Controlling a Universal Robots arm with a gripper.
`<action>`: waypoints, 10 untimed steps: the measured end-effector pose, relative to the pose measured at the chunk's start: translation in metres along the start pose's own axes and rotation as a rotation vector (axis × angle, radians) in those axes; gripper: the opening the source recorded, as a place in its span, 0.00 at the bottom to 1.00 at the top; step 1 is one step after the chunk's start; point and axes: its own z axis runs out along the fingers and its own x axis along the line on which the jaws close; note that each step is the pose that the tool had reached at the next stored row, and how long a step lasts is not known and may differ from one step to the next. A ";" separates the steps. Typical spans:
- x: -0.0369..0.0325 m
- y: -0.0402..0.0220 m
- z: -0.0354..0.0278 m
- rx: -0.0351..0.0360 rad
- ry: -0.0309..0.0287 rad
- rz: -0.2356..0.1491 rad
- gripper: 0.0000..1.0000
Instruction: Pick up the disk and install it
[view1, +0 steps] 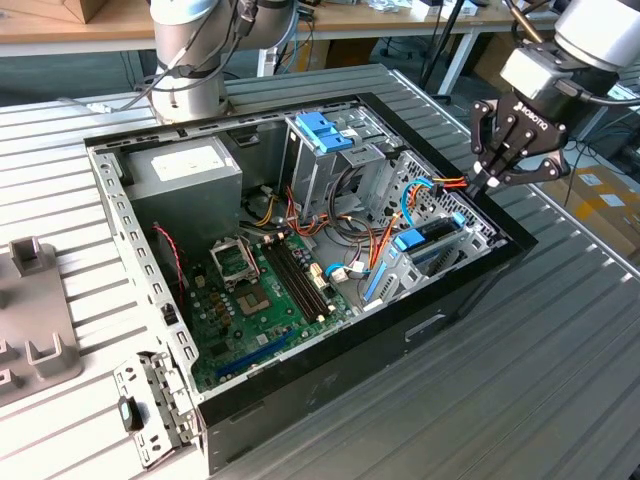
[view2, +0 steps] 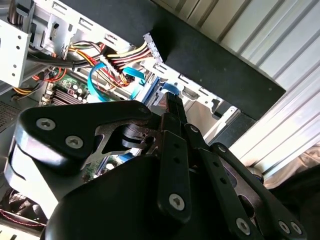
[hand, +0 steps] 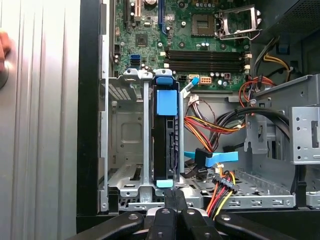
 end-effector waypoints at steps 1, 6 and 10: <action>-0.0011 -0.0013 0.0001 -0.0003 0.0004 -0.007 0.11; -0.0056 -0.0074 0.0004 -0.0015 0.0021 -0.035 0.11; -0.0092 -0.0078 0.0008 -0.0031 0.0044 -0.073 0.11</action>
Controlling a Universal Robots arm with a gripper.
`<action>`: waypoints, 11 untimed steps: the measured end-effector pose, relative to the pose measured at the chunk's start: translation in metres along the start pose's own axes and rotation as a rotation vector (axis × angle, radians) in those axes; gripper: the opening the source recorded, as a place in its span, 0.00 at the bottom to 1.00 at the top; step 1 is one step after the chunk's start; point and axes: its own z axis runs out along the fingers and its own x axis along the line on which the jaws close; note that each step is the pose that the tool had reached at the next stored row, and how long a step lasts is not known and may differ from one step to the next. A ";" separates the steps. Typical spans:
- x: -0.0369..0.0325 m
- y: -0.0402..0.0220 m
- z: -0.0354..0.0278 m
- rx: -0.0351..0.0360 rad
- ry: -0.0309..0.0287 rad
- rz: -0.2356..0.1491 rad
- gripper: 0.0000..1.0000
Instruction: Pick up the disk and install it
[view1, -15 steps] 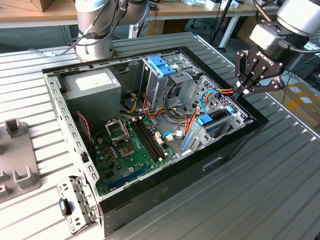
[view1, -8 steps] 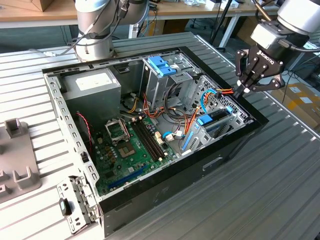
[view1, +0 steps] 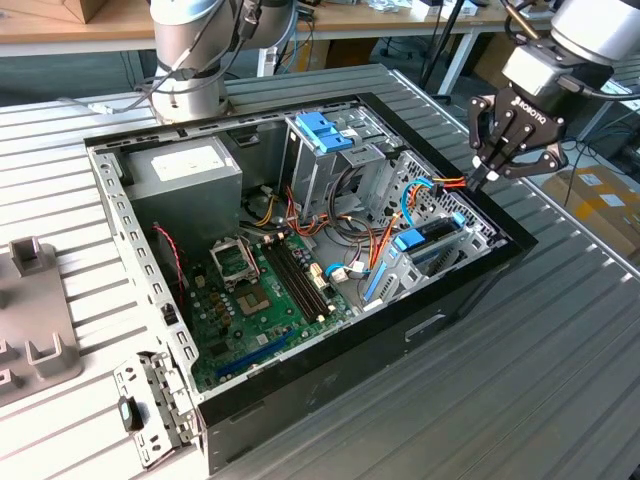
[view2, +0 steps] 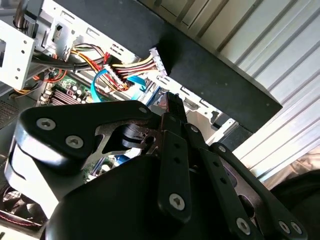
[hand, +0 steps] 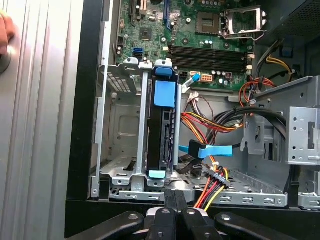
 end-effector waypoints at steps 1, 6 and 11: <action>-0.0006 -0.0002 0.0000 -0.0008 0.0013 -0.019 0.11; -0.0008 -0.0002 0.0000 -0.0015 0.0024 -0.037 0.11; -0.0008 -0.0002 0.0000 -0.0016 0.0024 -0.037 0.11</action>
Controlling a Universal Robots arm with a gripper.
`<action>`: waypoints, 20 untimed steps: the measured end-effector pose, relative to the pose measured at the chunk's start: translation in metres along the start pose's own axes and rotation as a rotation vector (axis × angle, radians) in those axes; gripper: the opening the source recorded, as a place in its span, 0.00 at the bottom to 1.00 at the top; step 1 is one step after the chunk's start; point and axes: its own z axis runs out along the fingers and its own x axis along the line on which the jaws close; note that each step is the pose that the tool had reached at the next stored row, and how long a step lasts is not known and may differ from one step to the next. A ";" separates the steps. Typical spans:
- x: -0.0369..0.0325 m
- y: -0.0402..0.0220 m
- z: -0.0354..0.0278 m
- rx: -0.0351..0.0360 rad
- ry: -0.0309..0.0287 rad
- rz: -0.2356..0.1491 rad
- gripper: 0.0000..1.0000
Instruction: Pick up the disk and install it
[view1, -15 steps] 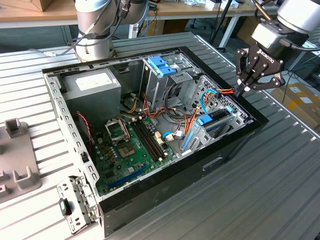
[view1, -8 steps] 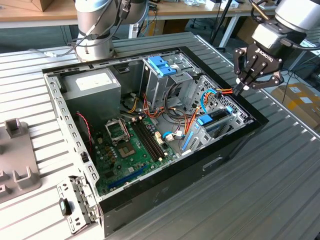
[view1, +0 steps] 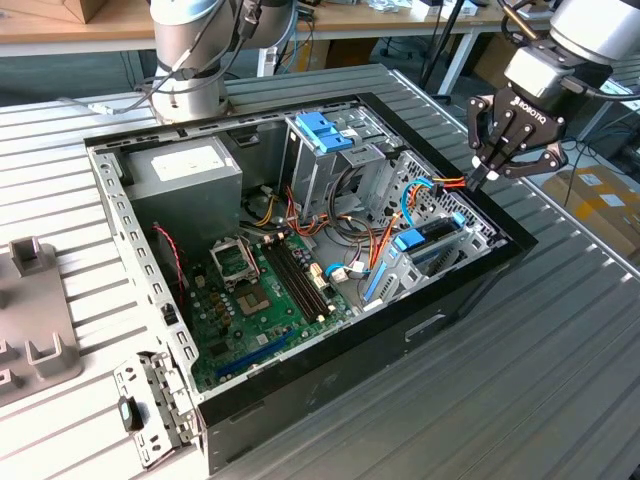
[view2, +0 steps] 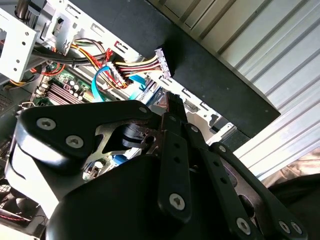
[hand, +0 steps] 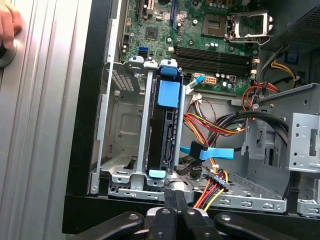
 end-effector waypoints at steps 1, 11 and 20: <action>0.0000 0.0000 0.0000 0.0000 0.0000 0.000 0.11; 0.0000 0.0000 0.0000 0.0000 0.0000 -0.001 0.30; 0.0000 0.0000 0.0000 -0.0018 0.0027 -0.044 0.30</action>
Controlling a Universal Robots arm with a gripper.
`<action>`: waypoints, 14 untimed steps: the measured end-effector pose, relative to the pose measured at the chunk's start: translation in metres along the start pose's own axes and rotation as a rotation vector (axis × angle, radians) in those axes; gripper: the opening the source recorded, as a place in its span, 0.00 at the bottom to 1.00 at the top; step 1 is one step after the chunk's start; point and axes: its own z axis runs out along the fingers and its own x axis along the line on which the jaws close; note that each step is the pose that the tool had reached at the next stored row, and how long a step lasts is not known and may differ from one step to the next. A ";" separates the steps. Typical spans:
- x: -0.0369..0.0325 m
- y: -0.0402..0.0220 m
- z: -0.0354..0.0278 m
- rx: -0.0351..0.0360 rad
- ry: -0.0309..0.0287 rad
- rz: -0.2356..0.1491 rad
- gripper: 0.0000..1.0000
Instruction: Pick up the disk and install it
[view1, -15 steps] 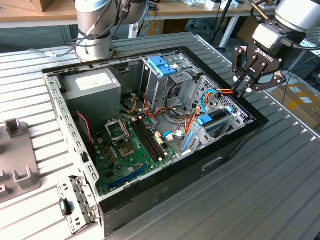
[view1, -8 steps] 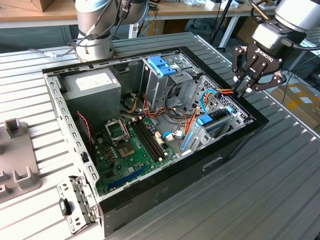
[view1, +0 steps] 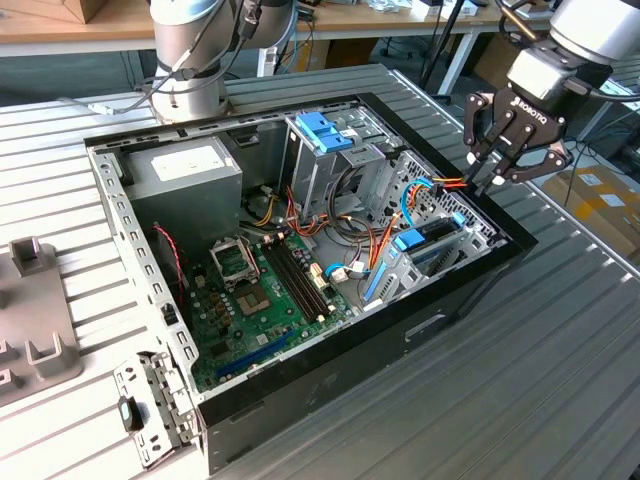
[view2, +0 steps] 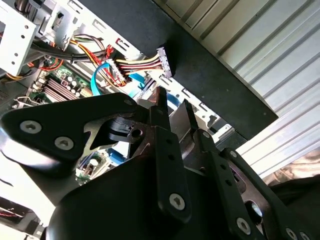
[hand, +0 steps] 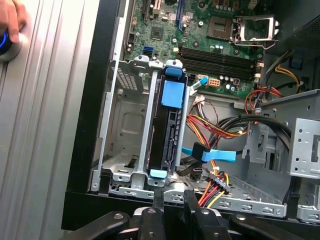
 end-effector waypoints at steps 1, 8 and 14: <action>0.0000 0.0000 0.0000 -0.0002 0.0003 -0.005 0.30; 0.0000 0.0000 0.0000 -0.0019 0.0028 -0.045 0.30; 0.0000 0.0000 0.0000 -0.0034 0.0050 -0.080 0.30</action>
